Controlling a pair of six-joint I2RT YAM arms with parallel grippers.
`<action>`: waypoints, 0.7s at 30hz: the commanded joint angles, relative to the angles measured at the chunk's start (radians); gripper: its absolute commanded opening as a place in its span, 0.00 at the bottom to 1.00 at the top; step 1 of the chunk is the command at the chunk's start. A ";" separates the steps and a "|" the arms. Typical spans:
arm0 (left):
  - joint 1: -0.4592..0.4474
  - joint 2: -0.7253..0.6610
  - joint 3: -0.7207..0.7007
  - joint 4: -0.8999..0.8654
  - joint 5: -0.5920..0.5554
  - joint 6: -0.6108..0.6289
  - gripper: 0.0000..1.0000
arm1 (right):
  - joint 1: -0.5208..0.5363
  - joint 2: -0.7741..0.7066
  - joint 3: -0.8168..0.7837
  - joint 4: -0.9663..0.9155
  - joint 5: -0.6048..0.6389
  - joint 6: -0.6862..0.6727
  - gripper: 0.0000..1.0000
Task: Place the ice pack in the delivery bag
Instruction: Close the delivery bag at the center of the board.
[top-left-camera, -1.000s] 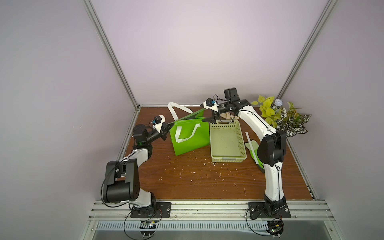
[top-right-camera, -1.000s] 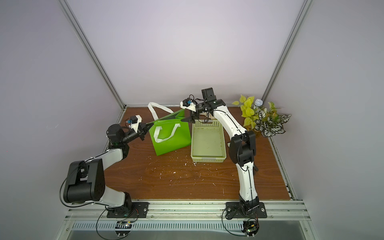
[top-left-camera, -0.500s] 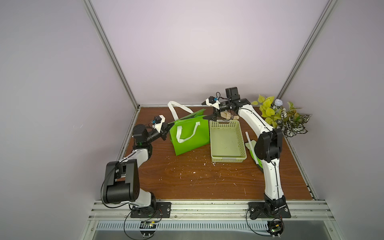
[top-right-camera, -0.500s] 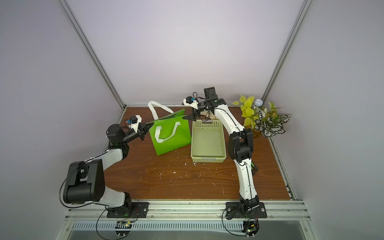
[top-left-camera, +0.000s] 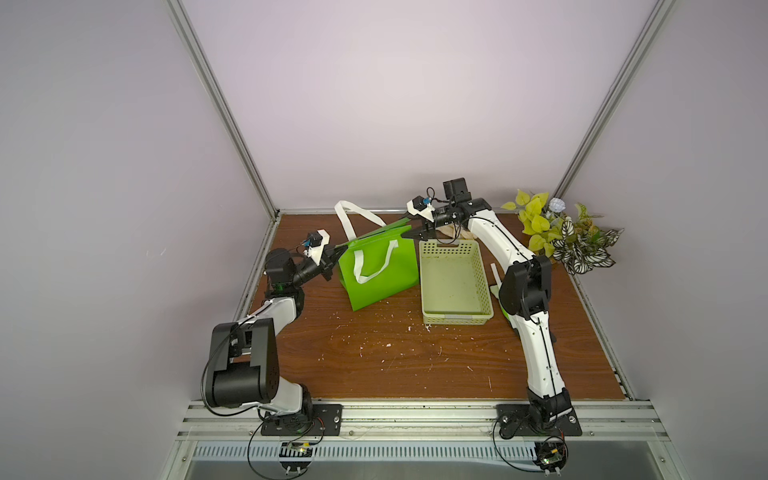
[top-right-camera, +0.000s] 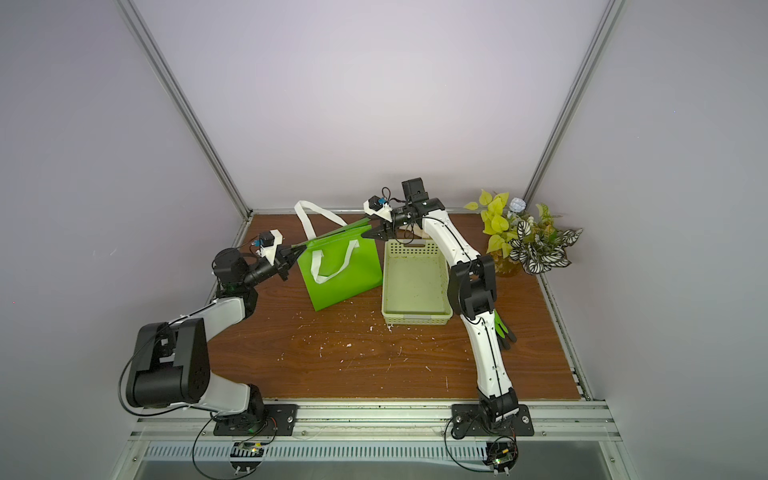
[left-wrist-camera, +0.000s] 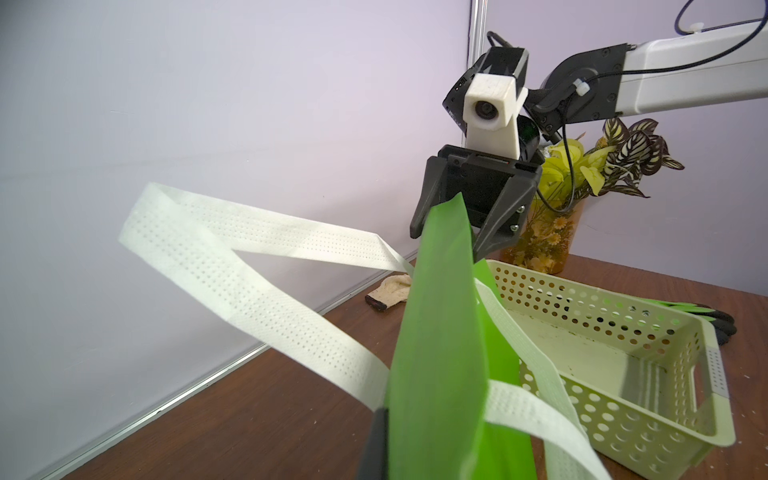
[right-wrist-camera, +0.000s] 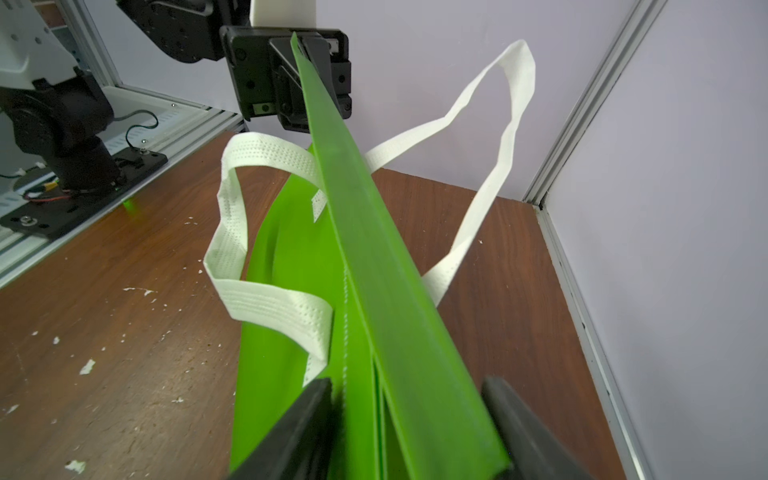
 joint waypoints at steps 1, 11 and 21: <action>-0.009 -0.010 0.005 0.014 0.014 0.006 0.00 | 0.010 -0.006 0.032 -0.017 -0.047 0.004 0.51; -0.010 -0.011 0.002 0.015 0.024 0.001 0.00 | 0.014 -0.006 0.034 -0.022 -0.038 -0.003 0.29; 0.033 -0.038 0.007 0.015 0.069 -0.054 0.34 | 0.010 -0.017 0.016 -0.037 0.001 -0.044 0.00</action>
